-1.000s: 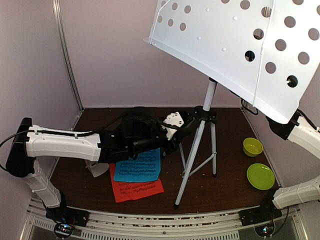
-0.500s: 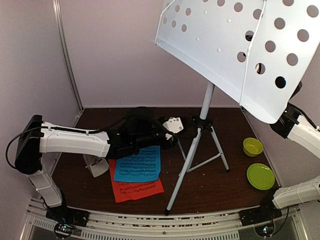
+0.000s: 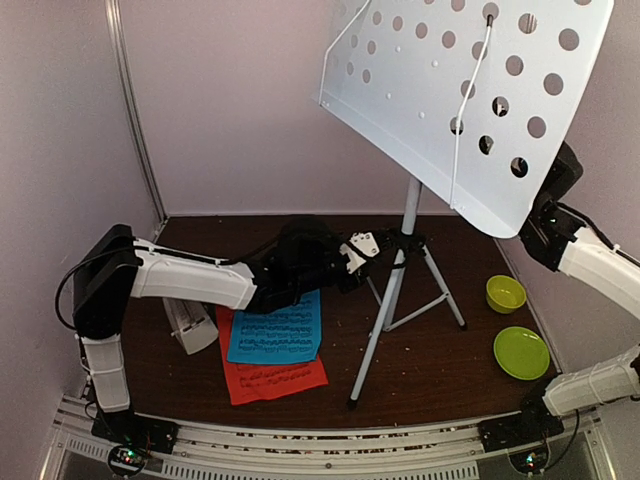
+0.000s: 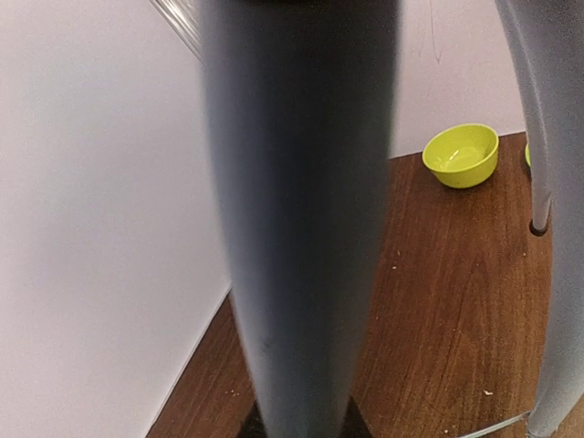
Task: Set up the instrument practice props
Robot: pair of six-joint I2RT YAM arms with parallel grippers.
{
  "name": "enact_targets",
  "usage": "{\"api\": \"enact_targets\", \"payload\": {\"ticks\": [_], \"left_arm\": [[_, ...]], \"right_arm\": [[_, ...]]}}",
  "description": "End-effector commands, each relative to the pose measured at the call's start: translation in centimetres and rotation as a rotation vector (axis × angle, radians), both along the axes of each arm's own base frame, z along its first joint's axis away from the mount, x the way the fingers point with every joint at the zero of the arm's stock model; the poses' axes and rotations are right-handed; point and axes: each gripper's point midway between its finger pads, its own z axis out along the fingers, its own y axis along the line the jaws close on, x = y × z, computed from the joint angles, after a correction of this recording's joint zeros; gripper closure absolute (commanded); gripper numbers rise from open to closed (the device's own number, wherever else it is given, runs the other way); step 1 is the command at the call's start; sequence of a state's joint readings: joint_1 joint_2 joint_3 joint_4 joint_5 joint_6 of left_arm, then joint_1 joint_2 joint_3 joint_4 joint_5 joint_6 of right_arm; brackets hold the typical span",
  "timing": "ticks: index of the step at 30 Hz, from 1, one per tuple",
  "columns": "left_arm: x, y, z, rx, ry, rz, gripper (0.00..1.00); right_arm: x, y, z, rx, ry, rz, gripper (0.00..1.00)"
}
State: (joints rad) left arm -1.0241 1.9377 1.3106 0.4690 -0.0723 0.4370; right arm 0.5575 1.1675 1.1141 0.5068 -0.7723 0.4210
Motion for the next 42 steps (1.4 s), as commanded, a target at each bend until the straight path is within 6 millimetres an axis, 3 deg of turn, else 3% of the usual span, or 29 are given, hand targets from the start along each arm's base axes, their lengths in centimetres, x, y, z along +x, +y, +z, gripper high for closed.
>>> {"api": "enact_targets", "payload": {"ticks": [1, 15, 17, 19, 24, 30, 33, 38, 42], "left_arm": [[4.7, 2.3, 0.2, -0.006, -0.019, 0.149, 1.0], [7.2, 2.1, -3.5, 0.044, -0.003, 0.214, 1.0], [7.2, 2.0, -3.7, 0.052, -0.003, 0.208, 1.0], [7.1, 2.0, -3.8, 0.055, -0.002, 0.206, 1.0], [7.0, 2.0, -4.0, 0.063, 0.005, 0.201, 1.0], [6.7, 2.0, -4.0, 0.054, 0.017, 0.19, 1.0], [6.5, 2.0, -3.9, 0.044, 0.027, 0.181, 1.0], [6.3, 2.1, -4.0, 0.046, 0.036, 0.177, 1.0], [6.1, 2.3, -3.7, 0.045, 0.038, 0.177, 1.0]], "right_arm": [[-3.3, -1.1, 3.4, 0.114, -0.081, 0.113, 1.0], [0.6, 0.4, -1.2, 0.015, -0.06, 0.123, 1.0], [0.9, 0.3, -1.6, 0.012, -0.055, 0.11, 0.95], [1.3, 0.2, -2.0, 0.007, -0.047, 0.095, 0.79], [2.2, -0.2, -3.0, -0.007, -0.017, 0.065, 0.58], [3.8, -1.9, -4.9, -0.015, 0.058, -0.041, 0.37], [4.5, -3.1, -6.2, -0.025, 0.108, -0.097, 0.21], [5.4, -5.4, -9.6, -0.041, 0.213, -0.235, 0.15], [6.3, -8.0, -13.9, -0.066, 0.36, -0.411, 0.18]]}}
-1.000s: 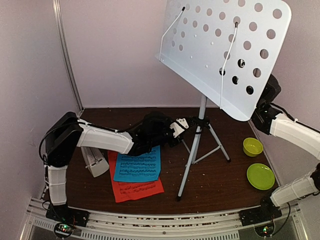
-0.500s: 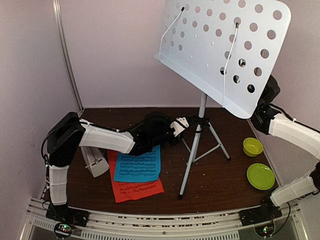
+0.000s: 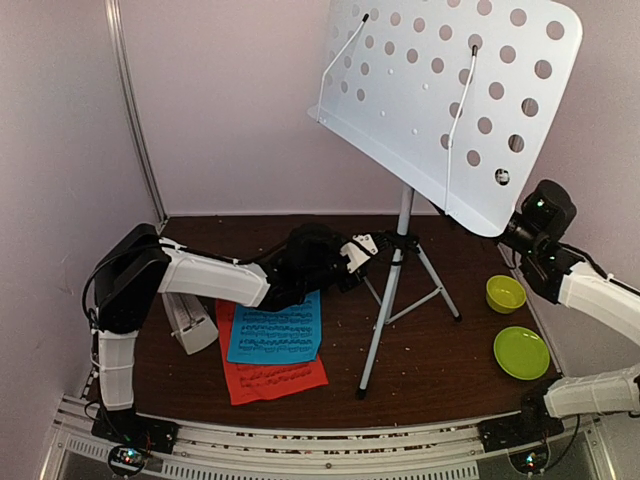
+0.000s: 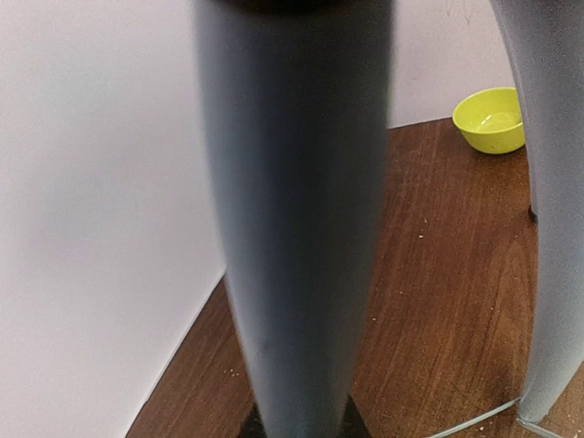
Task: Set up the instrument practice props
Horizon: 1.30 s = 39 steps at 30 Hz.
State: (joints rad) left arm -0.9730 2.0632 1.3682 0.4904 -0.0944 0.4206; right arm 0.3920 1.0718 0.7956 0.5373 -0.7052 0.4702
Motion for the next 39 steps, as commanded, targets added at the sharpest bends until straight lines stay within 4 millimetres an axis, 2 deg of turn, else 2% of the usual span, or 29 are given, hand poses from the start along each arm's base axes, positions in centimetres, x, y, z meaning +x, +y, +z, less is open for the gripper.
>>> {"api": "enact_targets", "payload": {"ticks": [1, 5, 11, 14, 18, 26, 32, 36, 39], "left_arm": [[2.1, 2.1, 0.4, 0.016, 0.002, 0.101, 1.0], [2.2, 2.2, 0.7, 0.008, 0.002, 0.108, 1.0], [2.3, 2.7, 0.8, -0.012, 0.009, 0.134, 1.0], [2.2, 2.8, 0.7, -0.018, 0.018, 0.137, 1.0], [2.3, 2.9, 0.8, -0.023, 0.023, 0.146, 1.0], [2.9, 3.3, 1.5, -0.019, 0.007, 0.188, 1.0], [4.2, 3.0, 1.6, -0.008, -0.026, 0.231, 1.0], [5.9, 3.3, 1.6, 0.016, -0.055, 0.29, 1.0], [7.6, 4.3, 2.1, 0.004, -0.064, 0.335, 1.0]], "right_arm": [[1.7, -3.5, -4.9, -0.038, 0.178, -0.246, 0.19], [1.3, -5.9, -10.8, -0.04, 0.383, -0.367, 0.28], [0.1, -8.2, -18.1, -0.021, 0.614, -0.477, 0.27], [0.2, -8.9, -20.8, -0.042, 0.714, -0.531, 0.26], [0.4, -8.5, -23.4, -0.045, 0.802, -0.527, 0.26], [0.4, -9.3, -26.9, -0.079, 0.856, -0.583, 0.26], [1.7, -8.8, -26.4, -0.064, 0.826, -0.578, 0.27], [3.3, -8.2, -25.8, -0.072, 0.815, -0.576, 0.27], [4.5, -7.9, -25.5, -0.078, 0.803, -0.583, 0.28]]}}
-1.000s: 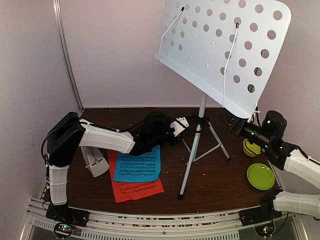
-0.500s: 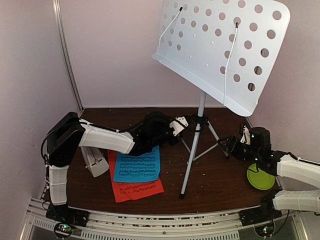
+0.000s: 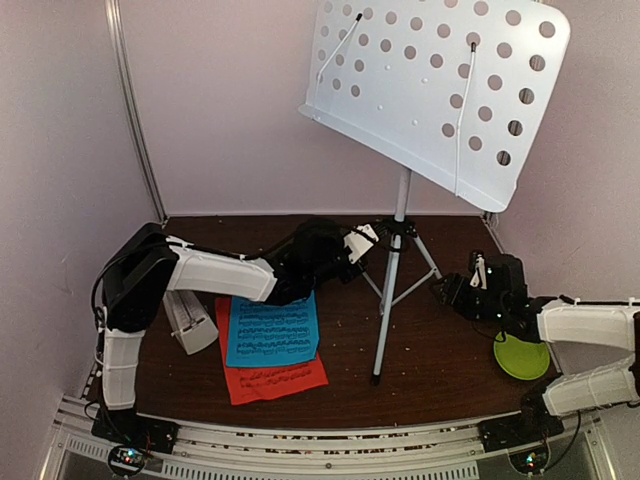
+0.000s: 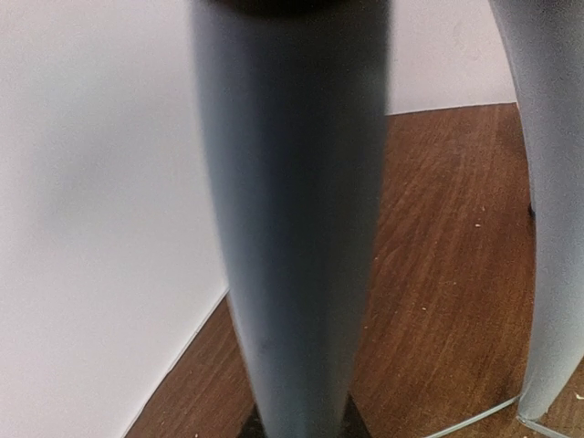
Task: Set up the instrument practice props
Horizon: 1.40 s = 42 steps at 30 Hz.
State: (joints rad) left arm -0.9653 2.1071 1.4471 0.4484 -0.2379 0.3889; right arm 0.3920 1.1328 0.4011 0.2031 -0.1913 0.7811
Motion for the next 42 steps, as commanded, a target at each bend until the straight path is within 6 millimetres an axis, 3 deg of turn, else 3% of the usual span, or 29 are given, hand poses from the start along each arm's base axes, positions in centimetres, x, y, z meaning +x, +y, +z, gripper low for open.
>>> {"api": "enact_targets", "payload": {"ticks": [1, 7, 12, 18, 22, 28, 33, 37, 42], "left_arm": [[5.3, 3.8, 2.1, 0.003, -0.069, 0.193, 1.0], [7.7, 5.3, 2.6, 0.006, -0.109, 0.225, 1.0], [11.1, 6.3, 3.0, 0.022, -0.156, 0.276, 1.0], [14.8, 8.6, 2.9, 0.052, -0.16, 0.361, 1.0], [16.0, 10.8, 2.3, 0.075, -0.155, 0.458, 1.0], [15.0, 13.5, 1.2, 0.039, -0.083, 0.583, 1.0], [13.4, 14.5, 0.7, 0.023, -0.023, 0.635, 1.0], [12.1, 14.8, 0.6, 0.049, -0.014, 0.681, 1.0], [11.1, 16.1, 0.0, 0.07, 0.015, 0.747, 1.0]], "right_arm": [[2.9, 0.4, 2.9, -0.003, -0.097, -0.02, 0.28], [5.5, 1.5, 3.9, -0.022, -0.121, 0.004, 0.29], [7.0, 2.6, 4.9, -0.023, -0.141, 0.035, 0.3], [6.8, 3.8, 5.8, -0.017, -0.159, 0.11, 0.29], [6.1, 4.3, 5.7, -0.025, -0.161, 0.156, 0.28], [5.2, 6.3, 6.6, -0.051, -0.213, 0.235, 0.26], [4.0, 10.5, 7.0, -0.078, -0.3, 0.344, 0.25], [3.7, 13.8, 6.2, -0.119, -0.312, 0.411, 0.26], [4.5, 16.1, 4.8, -0.153, -0.299, 0.441, 0.28]]}}
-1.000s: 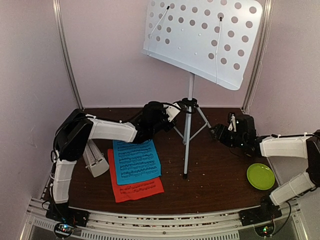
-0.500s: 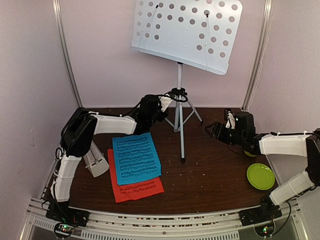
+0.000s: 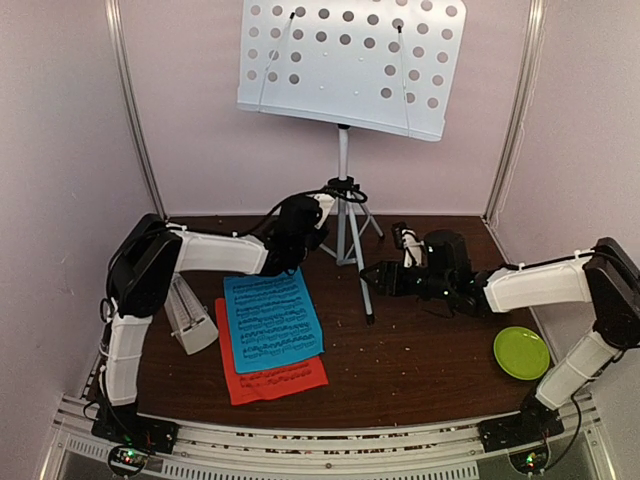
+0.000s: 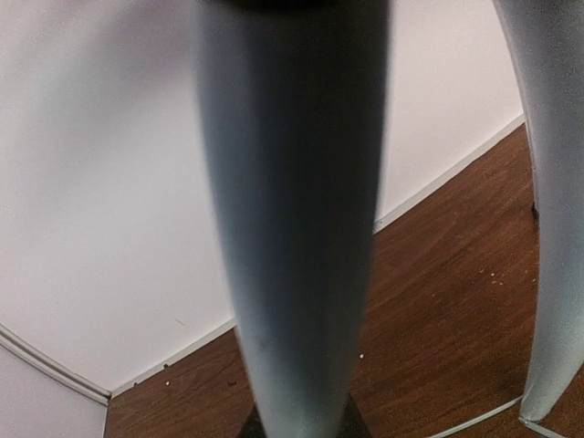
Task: Set up the instrument practice props
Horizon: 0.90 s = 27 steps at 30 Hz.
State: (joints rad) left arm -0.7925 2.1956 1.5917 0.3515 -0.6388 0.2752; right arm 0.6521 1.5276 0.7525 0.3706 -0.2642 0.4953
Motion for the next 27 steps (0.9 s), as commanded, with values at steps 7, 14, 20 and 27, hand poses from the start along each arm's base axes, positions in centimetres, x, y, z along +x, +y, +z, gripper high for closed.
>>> {"api": "enact_targets", "payload": {"ticks": [7, 14, 20, 27], "left_arm": [[-2.9, 4.0, 0.1, 0.018, 0.096, 0.131, 1.0], [-4.8, 3.5, -1.2, 0.031, 0.121, 0.096, 1.0], [-5.8, 3.1, -1.6, 0.005, 0.149, 0.058, 1.0], [-6.6, 3.8, -1.4, 0.006, 0.168, 0.045, 0.91]], "right_arm": [[2.0, 2.2, -1.1, -0.072, -0.063, -0.004, 0.35], [1.8, 2.3, -2.1, -0.088, -0.076, 0.014, 0.49], [1.5, 3.1, -2.9, -0.103, -0.093, 0.055, 0.56], [1.1, 3.3, -4.1, -0.133, -0.091, 0.07, 0.65]]}}
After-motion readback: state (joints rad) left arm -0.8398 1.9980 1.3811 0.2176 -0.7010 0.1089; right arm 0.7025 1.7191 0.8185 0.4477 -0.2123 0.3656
